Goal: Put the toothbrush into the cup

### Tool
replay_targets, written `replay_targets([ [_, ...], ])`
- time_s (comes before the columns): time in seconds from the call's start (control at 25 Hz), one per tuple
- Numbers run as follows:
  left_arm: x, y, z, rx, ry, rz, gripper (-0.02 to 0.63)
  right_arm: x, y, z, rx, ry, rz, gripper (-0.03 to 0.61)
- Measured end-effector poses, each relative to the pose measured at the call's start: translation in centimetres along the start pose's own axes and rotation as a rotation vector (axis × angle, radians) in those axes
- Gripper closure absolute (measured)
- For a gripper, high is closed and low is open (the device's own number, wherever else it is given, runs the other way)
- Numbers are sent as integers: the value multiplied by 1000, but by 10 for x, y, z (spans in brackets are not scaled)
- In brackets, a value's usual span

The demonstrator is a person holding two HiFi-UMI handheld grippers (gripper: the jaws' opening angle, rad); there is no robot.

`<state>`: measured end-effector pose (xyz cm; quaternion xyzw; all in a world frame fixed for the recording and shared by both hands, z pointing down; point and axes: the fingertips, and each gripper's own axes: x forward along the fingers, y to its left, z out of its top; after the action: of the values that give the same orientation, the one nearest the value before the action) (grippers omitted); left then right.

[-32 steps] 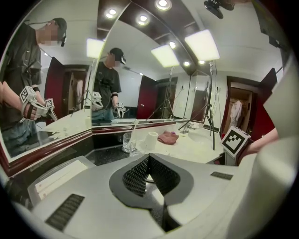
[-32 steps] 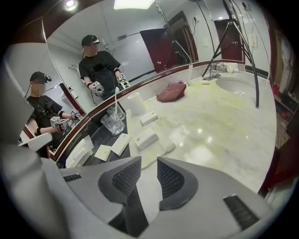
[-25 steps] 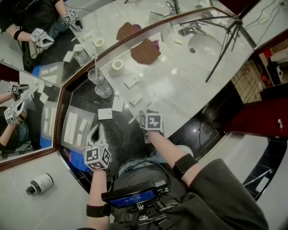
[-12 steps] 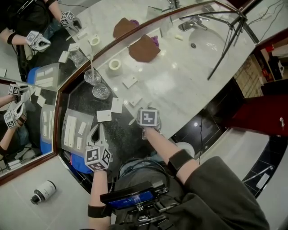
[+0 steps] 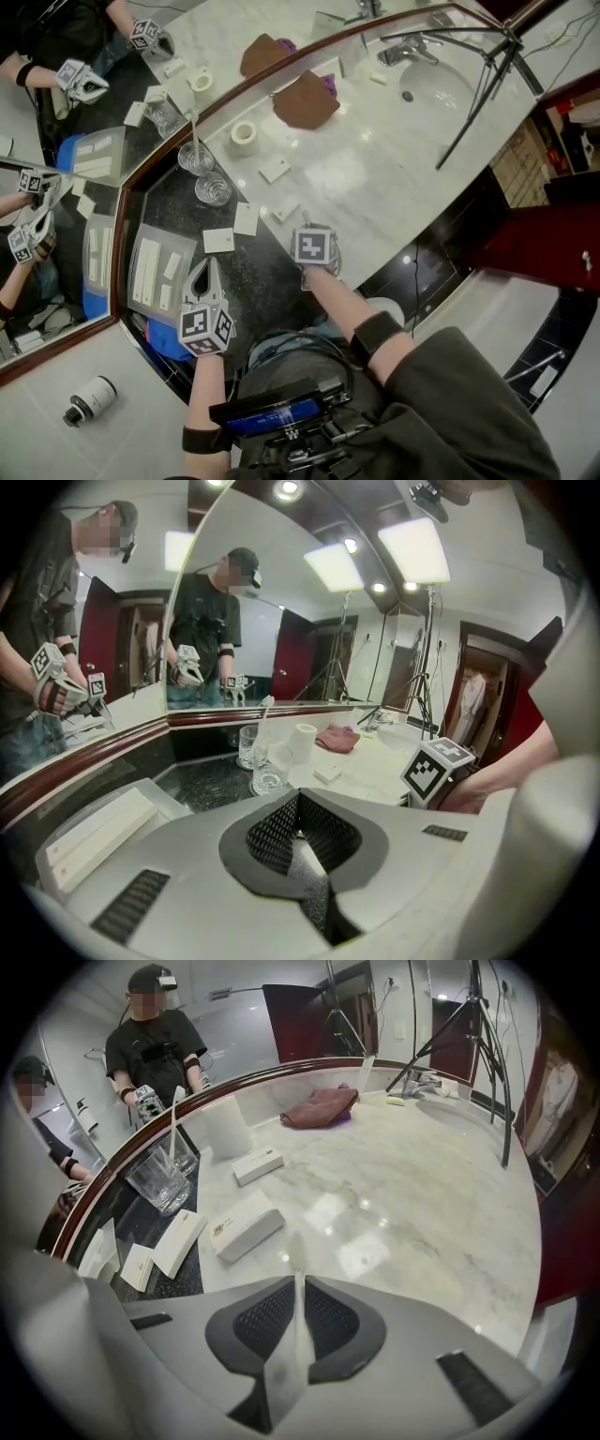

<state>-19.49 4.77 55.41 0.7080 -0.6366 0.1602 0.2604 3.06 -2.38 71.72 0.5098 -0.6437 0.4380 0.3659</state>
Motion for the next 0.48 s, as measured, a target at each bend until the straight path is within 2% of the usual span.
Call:
replay_targets([
  [0.24, -1, -2, -5, 4, 8, -5, 612, 0, -1, 1, -7, 6, 28, 537],
  [0.48, -4, -4, -4, 4, 0, -7, 612, -15, -12, 13, -48, -33, -2, 538],
])
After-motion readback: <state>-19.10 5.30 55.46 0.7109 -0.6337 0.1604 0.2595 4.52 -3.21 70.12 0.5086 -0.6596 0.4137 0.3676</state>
